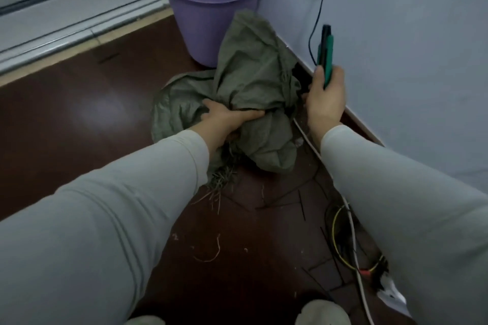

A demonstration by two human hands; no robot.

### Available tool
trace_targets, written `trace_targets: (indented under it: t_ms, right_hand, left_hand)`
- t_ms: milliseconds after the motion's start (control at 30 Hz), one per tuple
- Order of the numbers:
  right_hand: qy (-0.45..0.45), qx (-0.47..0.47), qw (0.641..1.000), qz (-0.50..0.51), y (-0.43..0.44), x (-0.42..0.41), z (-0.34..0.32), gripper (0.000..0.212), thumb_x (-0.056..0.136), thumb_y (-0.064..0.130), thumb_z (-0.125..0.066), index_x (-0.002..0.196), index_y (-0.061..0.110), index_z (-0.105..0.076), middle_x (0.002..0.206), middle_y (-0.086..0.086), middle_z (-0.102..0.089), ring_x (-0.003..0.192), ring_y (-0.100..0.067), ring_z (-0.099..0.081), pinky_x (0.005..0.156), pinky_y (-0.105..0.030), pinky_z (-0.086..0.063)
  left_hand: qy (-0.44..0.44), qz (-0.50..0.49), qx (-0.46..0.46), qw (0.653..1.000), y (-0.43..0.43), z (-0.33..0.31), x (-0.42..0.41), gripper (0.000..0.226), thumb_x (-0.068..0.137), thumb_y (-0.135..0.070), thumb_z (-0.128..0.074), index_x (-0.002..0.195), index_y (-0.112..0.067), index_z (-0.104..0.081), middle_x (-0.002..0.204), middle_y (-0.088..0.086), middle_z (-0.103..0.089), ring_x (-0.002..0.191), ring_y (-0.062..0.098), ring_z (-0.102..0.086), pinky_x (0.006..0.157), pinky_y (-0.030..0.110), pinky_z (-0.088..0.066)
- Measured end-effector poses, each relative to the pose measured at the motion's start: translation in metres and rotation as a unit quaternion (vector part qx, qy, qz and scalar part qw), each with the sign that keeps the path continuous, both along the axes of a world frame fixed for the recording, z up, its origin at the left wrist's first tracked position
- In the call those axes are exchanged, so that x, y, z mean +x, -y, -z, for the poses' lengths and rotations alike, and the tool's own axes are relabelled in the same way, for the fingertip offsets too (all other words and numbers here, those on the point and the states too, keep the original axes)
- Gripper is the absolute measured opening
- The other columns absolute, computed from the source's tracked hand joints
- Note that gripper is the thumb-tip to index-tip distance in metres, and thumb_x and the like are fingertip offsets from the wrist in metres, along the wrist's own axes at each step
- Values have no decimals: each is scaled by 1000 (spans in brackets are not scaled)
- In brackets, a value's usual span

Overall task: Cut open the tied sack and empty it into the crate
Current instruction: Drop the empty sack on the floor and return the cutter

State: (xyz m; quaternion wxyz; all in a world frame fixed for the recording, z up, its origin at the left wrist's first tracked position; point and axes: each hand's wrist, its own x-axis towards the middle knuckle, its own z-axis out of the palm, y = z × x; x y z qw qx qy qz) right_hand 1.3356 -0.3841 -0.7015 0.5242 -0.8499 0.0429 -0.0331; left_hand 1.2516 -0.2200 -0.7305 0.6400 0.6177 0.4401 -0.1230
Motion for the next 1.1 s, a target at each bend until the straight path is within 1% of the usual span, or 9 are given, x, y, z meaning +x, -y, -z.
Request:
trace_targets:
  t_ms: [67, 167, 267, 367, 467, 600, 700, 1000, 1100]
  right_hand:
    - [17, 2, 999, -42, -9, 4, -22, 26, 94, 45, -39, 102, 23, -52, 77, -1, -59, 74, -30, -64, 69, -43, -56]
    - [-74, 112, 985, -108, -33, 3, -53, 20, 94, 33, -48, 78, 22, -51, 57, -5, -54, 38, -16, -51, 39, -24, -42]
    - [-251, 247, 917, -186, -61, -7, -74, 12, 92, 18, -51, 81, 12, -52, 44, -4, -54, 29, -13, -45, 31, -14, -30]
    - [-309, 317, 859, -256, -85, -12, -79, 12, 96, 22, -46, 92, 12, -53, 53, -4, -55, 34, -14, -48, 33, -13, -31]
    - [-330, 323, 833, -304, -109, -11, -86, 13, 97, 19, -46, 106, 11, -50, 66, -8, -49, 36, -13, -47, 32, -13, -28]
    - [-355, 321, 812, -335, -137, 2, -94, 14, 93, -4, -42, 94, 9, -47, 72, -9, -41, 44, -17, -44, 33, -17, -28]
    - [-363, 315, 805, -349, -153, 10, -95, 26, 90, -11, -39, 108, 8, -46, 72, -9, -40, 50, -18, -43, 35, -19, -30]
    - [-462, 129, 812, -332, -196, -17, -152, 19, 87, 12, -35, 100, 5, -46, 68, -9, -47, 54, -20, -42, 39, -18, -31]
    - [-458, 60, 814, -352, -206, -45, -195, 26, 87, 6, -33, 111, 3, -43, 69, -11, -50, 55, -22, -46, 47, -28, -35]
  left_hand:
    - [3, 13, -21, 1000, 7, -27, -2, 140, 46, -40, -93, 151, -26, 0, 154, 4, -25, 130, 31, -45, 92, 47, -53]
    - [-26, 70, -21, 997, -5, -54, -7, 114, 49, -30, -93, 144, -22, -29, 144, 3, -41, 126, 30, -48, 85, 46, -57]
    - [-36, 93, 11, 995, -28, -75, -11, 81, 65, -24, -86, 133, -13, -43, 126, 3, -57, 104, 22, -59, 74, 38, -56]
    - [-32, 39, 53, 997, -52, -93, -17, 37, 80, -21, -74, 108, -11, -51, 97, 4, -59, 79, 16, -57, 53, 25, -51]
    - [-40, 5, 113, 993, -86, -99, -19, 56, 79, -25, -73, 122, -9, -42, 105, 10, -58, 87, 23, -61, 61, 30, -51]
    - [-35, -3, 143, 989, -121, -109, -6, 56, 81, -23, -70, 127, -3, -46, 96, 11, -55, 78, 22, -55, 57, 29, -48]
    - [-31, -10, 159, 987, -141, -116, 8, 58, 80, -26, -72, 127, -3, -48, 108, 15, -56, 89, 26, -54, 72, 36, -50]
    - [-85, 12, 182, 979, -173, -177, -21, 56, 84, -25, -69, 131, -4, -48, 123, 18, -56, 108, 30, -58, 89, 39, -52]
    - [-133, 33, 179, 974, -176, -218, -60, 52, 85, -26, -68, 126, 1, -53, 108, 22, -61, 97, 32, -62, 79, 39, -53]
